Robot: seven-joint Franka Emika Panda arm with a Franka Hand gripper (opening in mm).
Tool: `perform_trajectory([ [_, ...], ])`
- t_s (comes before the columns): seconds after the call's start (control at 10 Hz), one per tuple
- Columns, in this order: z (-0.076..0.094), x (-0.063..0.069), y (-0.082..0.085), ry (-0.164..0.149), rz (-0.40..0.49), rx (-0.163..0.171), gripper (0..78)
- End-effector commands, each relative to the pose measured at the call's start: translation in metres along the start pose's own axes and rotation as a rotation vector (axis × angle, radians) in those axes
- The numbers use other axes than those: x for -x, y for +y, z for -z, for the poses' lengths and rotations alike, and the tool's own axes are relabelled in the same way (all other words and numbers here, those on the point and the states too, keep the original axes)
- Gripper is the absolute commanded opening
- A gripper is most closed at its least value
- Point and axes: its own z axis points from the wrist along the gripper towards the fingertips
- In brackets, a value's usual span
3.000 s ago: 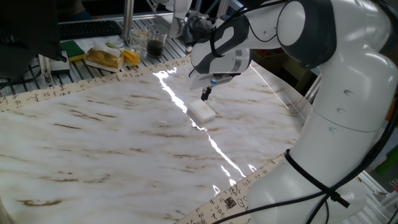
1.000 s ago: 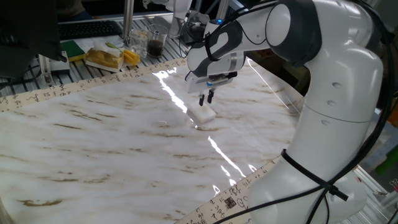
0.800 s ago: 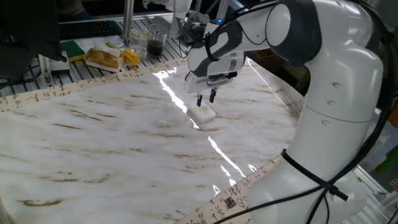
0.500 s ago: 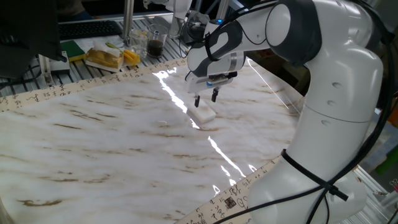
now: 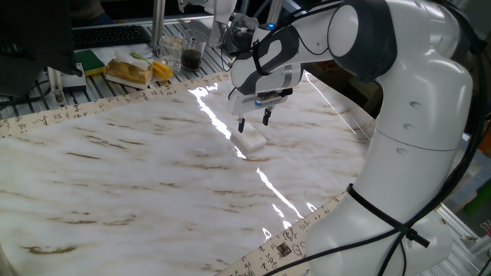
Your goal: Clean the tabletop with a sponge
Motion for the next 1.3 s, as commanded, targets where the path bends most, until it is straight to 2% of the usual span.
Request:
perform_trajectory([
  [0.1, -0.0345, 0.0086, 0.0142, -0.076, -0.019, 0.005, 77.5],
  [0.8, -0.0393, 0.0085, 0.0132, -0.077, -0.017, 0.004, 77.5],
  [1.0, -0.0393, 0.0084, 0.0132, -0.055, -0.008, 0.005, 77.5],
  [1.3, -0.0393, 0.0084, 0.0132, -0.048, -0.017, 0.003, 77.5],
])
